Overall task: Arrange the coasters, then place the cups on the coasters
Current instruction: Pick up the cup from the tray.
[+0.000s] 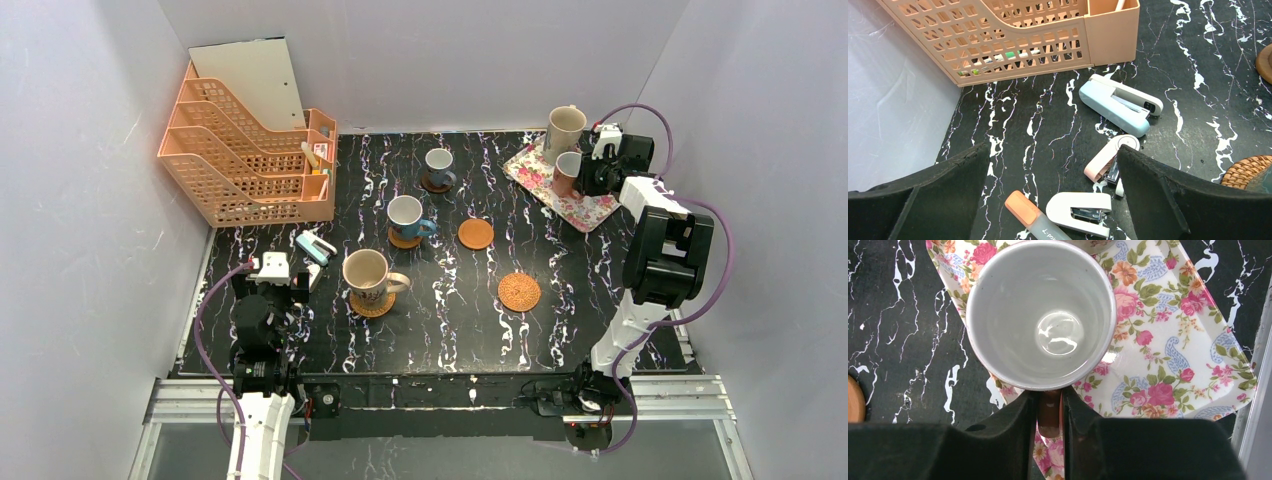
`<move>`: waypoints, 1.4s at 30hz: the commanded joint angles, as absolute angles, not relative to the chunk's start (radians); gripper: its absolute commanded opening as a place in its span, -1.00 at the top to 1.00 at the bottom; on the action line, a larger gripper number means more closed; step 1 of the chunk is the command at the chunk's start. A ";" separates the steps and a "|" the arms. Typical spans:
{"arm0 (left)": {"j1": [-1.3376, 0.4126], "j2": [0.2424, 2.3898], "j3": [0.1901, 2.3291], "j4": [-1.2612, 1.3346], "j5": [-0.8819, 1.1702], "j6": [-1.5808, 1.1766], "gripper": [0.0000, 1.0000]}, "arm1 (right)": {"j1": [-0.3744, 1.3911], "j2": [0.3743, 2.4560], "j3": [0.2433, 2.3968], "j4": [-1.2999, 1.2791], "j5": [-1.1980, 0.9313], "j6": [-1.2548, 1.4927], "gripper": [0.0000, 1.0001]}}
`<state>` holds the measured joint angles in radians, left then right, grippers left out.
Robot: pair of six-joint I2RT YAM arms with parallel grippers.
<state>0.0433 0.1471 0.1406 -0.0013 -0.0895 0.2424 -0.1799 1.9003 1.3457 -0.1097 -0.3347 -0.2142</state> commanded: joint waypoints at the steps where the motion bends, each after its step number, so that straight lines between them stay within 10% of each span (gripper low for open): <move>1: 0.047 0.147 0.132 0.008 -0.098 0.242 -0.93 | -0.173 1.898 1.385 -0.111 -0.336 -0.224 0.51; 5: 0.048 0.146 0.132 0.010 -0.098 0.242 -0.93 | -0.173 1.903 1.394 -0.126 -0.337 -0.230 0.97; 42: 0.047 0.148 0.132 0.012 -0.102 0.241 -0.94 | -0.173 1.633 1.160 0.160 -0.470 -0.206 0.97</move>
